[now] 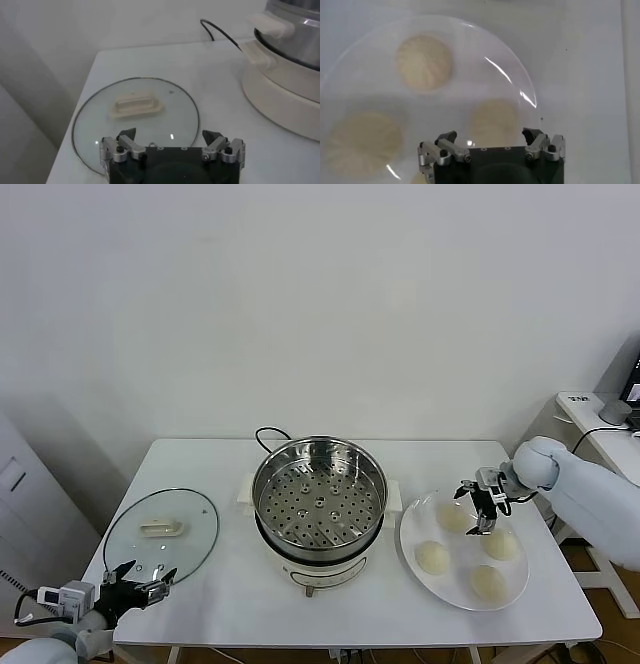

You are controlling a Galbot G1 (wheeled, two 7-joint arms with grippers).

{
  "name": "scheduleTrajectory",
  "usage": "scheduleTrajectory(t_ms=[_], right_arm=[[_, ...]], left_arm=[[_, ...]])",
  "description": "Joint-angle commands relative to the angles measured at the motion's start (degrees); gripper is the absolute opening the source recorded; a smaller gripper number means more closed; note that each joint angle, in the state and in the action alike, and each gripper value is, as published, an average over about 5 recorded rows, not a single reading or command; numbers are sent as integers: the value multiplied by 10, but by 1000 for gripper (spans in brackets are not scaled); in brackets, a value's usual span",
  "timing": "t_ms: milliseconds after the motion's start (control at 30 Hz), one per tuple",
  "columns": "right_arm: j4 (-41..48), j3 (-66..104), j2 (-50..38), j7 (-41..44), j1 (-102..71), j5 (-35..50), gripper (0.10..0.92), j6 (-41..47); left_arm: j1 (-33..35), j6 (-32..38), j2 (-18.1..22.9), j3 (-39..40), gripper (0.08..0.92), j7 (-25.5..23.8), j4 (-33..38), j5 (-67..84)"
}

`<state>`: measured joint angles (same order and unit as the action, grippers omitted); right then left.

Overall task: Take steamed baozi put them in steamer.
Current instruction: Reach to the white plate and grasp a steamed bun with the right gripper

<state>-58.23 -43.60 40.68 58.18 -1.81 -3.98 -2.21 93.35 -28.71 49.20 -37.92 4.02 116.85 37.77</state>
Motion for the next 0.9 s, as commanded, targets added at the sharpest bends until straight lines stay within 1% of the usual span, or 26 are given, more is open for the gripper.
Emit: scheduleTrajectory(t_ms=[33,167,400,500,667,767,900], right_arm=[[35,-4,31,2,5,-23,804,-3],[47,3,45,3,1,-25,777,-4],[70,12,65,16,-1,-27,698,-18],[74,12,69,23,-1,-27,637,-17],[70,10,67,35,1,-28,509,-16],[65,10,63,39,3,-27,480,-17],[51,4,52,40,13,-19,476,-16]], left_arm=[[0,-1,0,0,823,0,1,-2],[1,-2,-2,1,823,0,1,-1],[3,-3,-2,2,823,1,5,-1],[4,-4,-1,2,823,2,8,-1],[5,-8,1,1,823,3,11,-1],[6,-9,2,0,823,3,12,-1],[6,-11,5,-1,823,5,14,-1]])
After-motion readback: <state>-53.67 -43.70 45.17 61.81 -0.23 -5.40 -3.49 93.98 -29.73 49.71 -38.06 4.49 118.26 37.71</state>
